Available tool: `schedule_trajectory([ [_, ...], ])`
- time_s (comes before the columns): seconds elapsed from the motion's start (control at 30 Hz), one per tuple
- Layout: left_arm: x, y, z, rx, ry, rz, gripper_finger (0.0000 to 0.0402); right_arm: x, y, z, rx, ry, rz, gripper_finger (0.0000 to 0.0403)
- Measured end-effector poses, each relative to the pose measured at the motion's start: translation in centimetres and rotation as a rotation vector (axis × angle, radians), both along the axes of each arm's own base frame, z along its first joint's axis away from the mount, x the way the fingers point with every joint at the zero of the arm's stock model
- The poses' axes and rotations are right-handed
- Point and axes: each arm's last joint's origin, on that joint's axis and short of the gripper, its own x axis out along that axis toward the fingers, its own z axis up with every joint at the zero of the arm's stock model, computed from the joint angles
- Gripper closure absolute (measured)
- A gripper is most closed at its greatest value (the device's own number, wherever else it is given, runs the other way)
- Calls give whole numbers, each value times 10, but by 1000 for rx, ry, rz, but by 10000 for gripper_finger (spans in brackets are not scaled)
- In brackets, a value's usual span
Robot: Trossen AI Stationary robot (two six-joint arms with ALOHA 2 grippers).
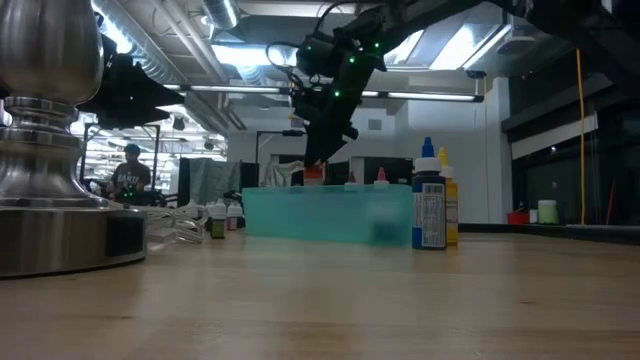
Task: Pick & Place food coloring
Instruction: Put the large orange food coloring bottle into the green bin
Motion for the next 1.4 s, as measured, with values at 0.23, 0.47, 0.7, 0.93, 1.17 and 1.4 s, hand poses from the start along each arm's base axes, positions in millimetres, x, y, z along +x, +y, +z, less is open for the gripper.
schedule_trajectory([
  [0.23,0,0,0,0,1,0,2,4,-12,-12,20,-22,-8,276],
  [0.47,0,0,0,0,0,0,2,4,-14,-16,53,-26,2,273],
  [0.7,0,0,0,0,0,0,2,4,-18,-26,71,-5,0,267],
  [0.93,0,0,0,0,0,0,2,5,-18,-28,71,-3,3,267],
  [1.17,0,0,0,0,0,0,2,3,-20,-28,76,3,-7,236],
  [1.4,0,0,0,0,0,0,2,1,-19,-24,93,-3,-27,201],
])
